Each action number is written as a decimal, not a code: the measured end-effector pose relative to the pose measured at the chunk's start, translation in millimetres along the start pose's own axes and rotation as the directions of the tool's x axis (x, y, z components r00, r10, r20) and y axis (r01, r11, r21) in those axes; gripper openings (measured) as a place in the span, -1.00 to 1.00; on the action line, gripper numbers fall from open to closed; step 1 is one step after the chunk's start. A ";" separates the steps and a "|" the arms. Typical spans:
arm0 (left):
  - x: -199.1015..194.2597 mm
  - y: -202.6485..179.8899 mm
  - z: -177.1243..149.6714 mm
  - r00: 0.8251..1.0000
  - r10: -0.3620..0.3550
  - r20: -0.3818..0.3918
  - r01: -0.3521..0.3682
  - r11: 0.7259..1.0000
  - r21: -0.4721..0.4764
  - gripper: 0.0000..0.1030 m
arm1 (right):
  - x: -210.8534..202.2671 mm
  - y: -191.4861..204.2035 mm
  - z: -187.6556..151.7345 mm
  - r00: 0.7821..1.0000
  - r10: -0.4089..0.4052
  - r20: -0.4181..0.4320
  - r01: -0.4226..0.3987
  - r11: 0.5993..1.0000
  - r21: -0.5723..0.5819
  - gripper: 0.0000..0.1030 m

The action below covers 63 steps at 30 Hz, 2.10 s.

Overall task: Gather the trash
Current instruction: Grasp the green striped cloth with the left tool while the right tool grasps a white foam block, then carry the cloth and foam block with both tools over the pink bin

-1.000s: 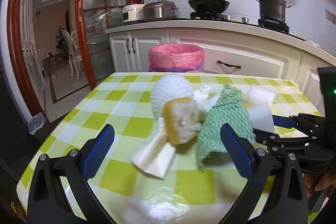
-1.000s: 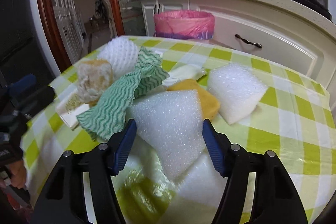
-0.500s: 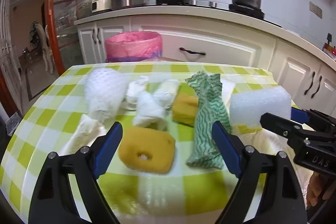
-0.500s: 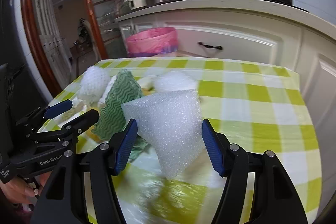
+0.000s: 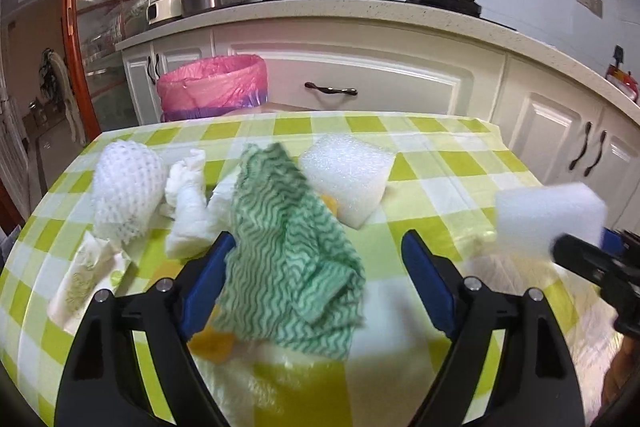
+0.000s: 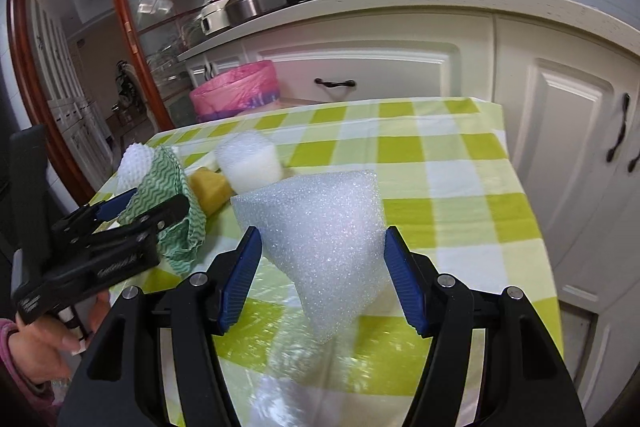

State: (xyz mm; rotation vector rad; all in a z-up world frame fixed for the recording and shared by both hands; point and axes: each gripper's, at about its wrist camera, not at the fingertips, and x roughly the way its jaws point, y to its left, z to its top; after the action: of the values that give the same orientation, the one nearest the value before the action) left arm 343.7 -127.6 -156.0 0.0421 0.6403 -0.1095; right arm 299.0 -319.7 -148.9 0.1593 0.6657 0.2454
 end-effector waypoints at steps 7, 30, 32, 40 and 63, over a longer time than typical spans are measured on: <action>24.8 8.1 1.8 0.998 0.032 -0.057 -0.033 0.999 -0.018 0.04 | 1.1 4.3 1.8 1.000 0.007 0.004 -0.007 1.000 -0.013 0.18; -58.9 57.0 1.3 0.994 0.004 0.113 -0.007 1.000 0.023 -0.84 | 4.8 90.4 14.6 0.994 -0.021 0.106 0.028 0.997 -0.067 0.17; -66.6 64.9 1.2 0.992 0.017 0.129 -0.020 1.000 0.022 -0.84 | 9.3 105.6 16.6 0.993 -0.022 0.115 0.031 0.996 -0.079 0.17; -84.0 100.7 2.4 0.987 0.046 0.156 -0.042 0.999 -0.032 -0.84 | 23.3 145.8 24.0 0.991 -0.014 0.134 0.031 0.991 -0.127 0.17; -39.0 161.0 93.0 0.976 0.075 0.203 -0.066 0.997 -0.050 -0.84 | 122.3 194.6 127.5 0.986 0.043 0.163 -0.018 0.988 -0.154 0.17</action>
State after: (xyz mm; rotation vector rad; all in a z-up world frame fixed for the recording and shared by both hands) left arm 386.4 29.0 -57.2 0.0113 0.4348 -0.0304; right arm 438.0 -107.9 -78.6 0.0431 0.4774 0.3083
